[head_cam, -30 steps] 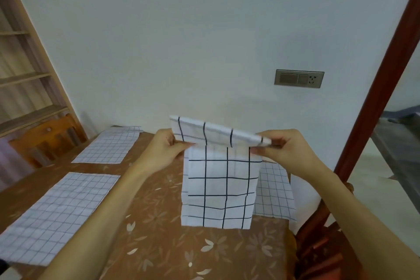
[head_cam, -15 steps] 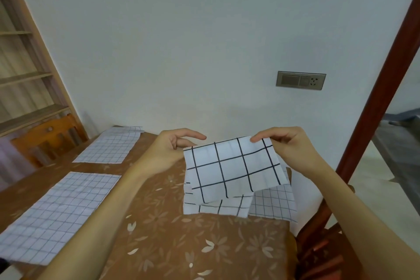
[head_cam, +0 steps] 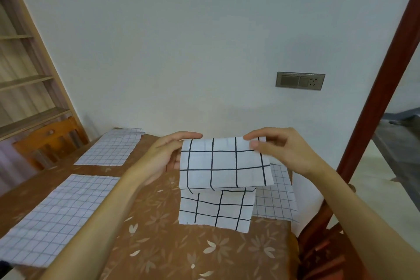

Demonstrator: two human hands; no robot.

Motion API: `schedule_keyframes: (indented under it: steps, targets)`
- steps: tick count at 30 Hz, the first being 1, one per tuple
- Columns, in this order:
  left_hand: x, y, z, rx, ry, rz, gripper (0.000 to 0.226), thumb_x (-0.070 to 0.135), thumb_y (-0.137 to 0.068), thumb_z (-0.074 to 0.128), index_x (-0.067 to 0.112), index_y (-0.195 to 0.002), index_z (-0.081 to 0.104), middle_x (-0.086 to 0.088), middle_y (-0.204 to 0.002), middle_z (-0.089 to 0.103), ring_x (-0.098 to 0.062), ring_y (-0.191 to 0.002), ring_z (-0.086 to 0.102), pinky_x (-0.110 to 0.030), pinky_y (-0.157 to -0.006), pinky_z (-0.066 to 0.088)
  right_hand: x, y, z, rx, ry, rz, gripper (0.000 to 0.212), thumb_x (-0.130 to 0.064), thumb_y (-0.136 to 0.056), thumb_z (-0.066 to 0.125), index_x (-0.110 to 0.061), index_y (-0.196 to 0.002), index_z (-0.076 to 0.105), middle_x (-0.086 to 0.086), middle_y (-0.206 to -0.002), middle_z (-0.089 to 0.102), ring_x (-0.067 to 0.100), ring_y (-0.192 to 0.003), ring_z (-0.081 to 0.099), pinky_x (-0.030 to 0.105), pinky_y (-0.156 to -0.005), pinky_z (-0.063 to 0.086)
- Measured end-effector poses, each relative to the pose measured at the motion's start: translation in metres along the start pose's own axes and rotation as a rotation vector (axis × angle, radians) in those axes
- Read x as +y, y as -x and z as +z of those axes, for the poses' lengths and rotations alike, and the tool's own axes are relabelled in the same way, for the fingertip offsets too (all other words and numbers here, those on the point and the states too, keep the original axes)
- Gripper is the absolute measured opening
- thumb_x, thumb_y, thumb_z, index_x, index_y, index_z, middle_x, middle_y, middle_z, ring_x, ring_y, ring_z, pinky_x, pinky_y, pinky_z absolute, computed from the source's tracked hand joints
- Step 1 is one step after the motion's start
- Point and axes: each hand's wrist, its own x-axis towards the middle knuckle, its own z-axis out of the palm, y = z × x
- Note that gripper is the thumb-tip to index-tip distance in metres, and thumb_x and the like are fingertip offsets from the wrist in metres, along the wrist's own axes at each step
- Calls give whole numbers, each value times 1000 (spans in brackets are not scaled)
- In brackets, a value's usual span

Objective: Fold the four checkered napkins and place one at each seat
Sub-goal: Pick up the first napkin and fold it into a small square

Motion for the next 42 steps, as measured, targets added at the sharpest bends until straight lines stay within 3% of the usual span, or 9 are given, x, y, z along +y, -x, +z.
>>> schedule_keyframes:
  steps: [2, 5, 7, 11, 17, 26, 30, 34, 42]
  targets:
    - [1, 0, 1, 32, 6, -31, 41, 11, -105, 35, 16, -120, 73, -11, -92, 69, -14, -68, 68, -22, -56, 54, 3, -2, 5, 30, 23, 11, 28, -13, -84, 79, -29, -106, 76, 4, -97, 73, 11, -76, 66, 14, -68, 50]
    - [-4, -4, 1, 140, -280, 130, 35, 38, -100, 42, 30, -114, 73, 4, -114, 73, -12, -100, 70, -33, -87, 53, 9, -5, 10, 50, 50, 21, 37, -13, -79, 83, -36, -107, 75, 5, -101, 71, 22, -89, 62, 16, -73, 50]
    - [0, 2, 9, 184, -513, 317, 28, 46, -97, 57, 33, -119, 68, 15, -123, 68, 1, -113, 63, -26, -96, 49, 7, -6, 14, 40, 31, 1, 35, -13, -80, 82, -34, -107, 75, -12, -92, 70, 4, -84, 60, 14, -74, 48]
    - [18, 7, 39, -45, -790, 348, 65, 57, -76, 80, 44, -134, 54, 20, -119, 67, 3, -109, 62, -18, -92, 51, 0, -11, 22, 21, 41, -60, 35, -13, -82, 82, -30, -112, 73, -1, -97, 73, -1, -81, 62, 15, -75, 46]
    - [16, -10, 50, -15, -475, 259, 27, 24, -75, 89, 16, -96, 75, -8, -89, 76, -28, -86, 73, -51, -78, 59, -3, -12, 17, 17, -27, -53, 42, -19, -82, 82, -26, -120, 67, 4, -96, 77, 21, -91, 73, 30, -86, 58]
    - [12, -12, 48, -128, -269, 96, 39, 10, -78, 85, 14, -115, 73, 1, -108, 79, -18, -100, 76, -35, -85, 62, 17, -3, -5, -60, 59, 116, 12, -21, -86, 78, -9, -89, 76, -16, -48, 57, -1, -43, 44, 10, -51, 36]
    - [10, -14, 55, -100, -281, 131, 34, 8, -80, 84, 14, -112, 74, 1, -107, 80, -18, -100, 76, -38, -87, 62, 13, -9, -4, -84, 137, 74, 15, -21, -81, 82, -12, -91, 75, -18, -55, 64, -4, -50, 54, 7, -56, 40]
    - [5, -16, 50, -30, -242, 122, 33, 8, -80, 84, 9, -111, 74, -2, -106, 80, -21, -99, 77, -40, -87, 62, 17, -9, -13, -83, 250, 115, 18, -35, -79, 83, -24, -91, 75, -8, -87, 77, 12, -80, 73, 26, -74, 58]
    - [-2, -16, 42, 166, -227, 159, 24, 7, -80, 83, 19, -99, 76, 8, -95, 80, -6, -85, 77, -17, -67, 59, 36, 8, -46, -141, 239, 282, 19, -31, -85, 78, -15, -94, 77, 4, -90, 78, 15, -80, 73, 29, -74, 60]
